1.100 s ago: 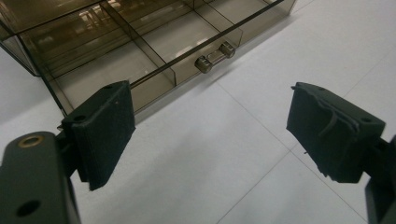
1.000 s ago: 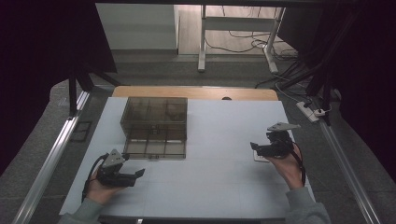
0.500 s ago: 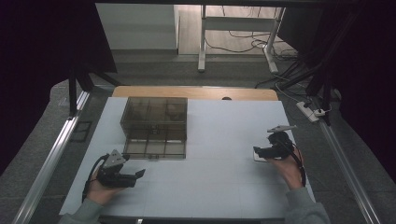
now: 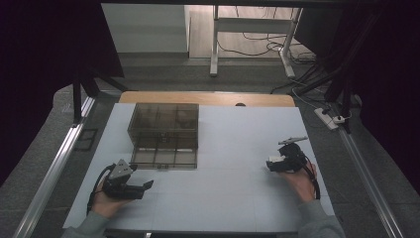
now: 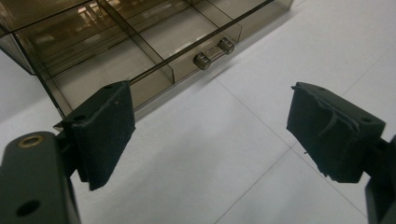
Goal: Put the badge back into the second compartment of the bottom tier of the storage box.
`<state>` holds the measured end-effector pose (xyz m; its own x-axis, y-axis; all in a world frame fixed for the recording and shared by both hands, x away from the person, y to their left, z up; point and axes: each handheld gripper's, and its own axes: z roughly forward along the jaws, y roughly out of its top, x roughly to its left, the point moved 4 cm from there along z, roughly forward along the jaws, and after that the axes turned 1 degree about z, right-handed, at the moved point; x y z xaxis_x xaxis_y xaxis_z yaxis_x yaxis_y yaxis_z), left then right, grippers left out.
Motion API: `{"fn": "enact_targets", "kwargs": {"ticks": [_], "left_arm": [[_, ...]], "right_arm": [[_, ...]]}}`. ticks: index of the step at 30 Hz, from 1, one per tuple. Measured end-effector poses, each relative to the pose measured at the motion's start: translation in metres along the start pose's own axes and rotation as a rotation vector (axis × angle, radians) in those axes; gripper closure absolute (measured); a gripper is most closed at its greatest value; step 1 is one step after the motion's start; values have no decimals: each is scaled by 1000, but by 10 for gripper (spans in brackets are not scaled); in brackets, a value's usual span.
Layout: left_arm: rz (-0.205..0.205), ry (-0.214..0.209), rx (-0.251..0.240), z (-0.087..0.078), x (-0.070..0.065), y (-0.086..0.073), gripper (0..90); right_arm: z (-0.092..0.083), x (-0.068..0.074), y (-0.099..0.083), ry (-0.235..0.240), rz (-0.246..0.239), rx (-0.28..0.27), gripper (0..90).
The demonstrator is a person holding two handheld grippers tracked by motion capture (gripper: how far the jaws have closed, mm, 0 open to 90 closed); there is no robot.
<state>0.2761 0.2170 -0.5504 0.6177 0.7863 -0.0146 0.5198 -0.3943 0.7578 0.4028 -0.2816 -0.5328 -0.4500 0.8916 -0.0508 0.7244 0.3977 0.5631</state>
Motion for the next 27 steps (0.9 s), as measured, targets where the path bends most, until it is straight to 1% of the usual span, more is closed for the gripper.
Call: {"fn": "enact_targets", "kwargs": {"ticks": [7, 9, 14, 16, 18, 19, 21, 27], "left_arm": [[3, 0, 3, 1, 0, 0, 151], [4, 1, 3, 1, 0, -1, 151], [7, 0, 8, 1, 0, -1, 151], [9, 1, 8, 1, -1, -1, 151], [9, 1, 8, 1, 0, -1, 151], [8, 1, 6, 1, 0, -1, 151], [7, 3, 4, 0, -1, -1, 151], [2, 11, 3, -1, 0, -1, 152]], "right_arm": [[4, -2, -3, -21, 19, 17, 154], [7, -3, -5, -26, 38, 37, 156], [9, -3, -6, -27, 50, 38, 170], [8, -2, -6, -29, 56, 39, 188], [7, -1, -5, -27, 51, 33, 268], [7, -1, -5, -27, 51, 33, 268], [6, -1, -5, -24, 51, 23, 323], [6, -2, -5, -21, 53, 22, 325]]}}
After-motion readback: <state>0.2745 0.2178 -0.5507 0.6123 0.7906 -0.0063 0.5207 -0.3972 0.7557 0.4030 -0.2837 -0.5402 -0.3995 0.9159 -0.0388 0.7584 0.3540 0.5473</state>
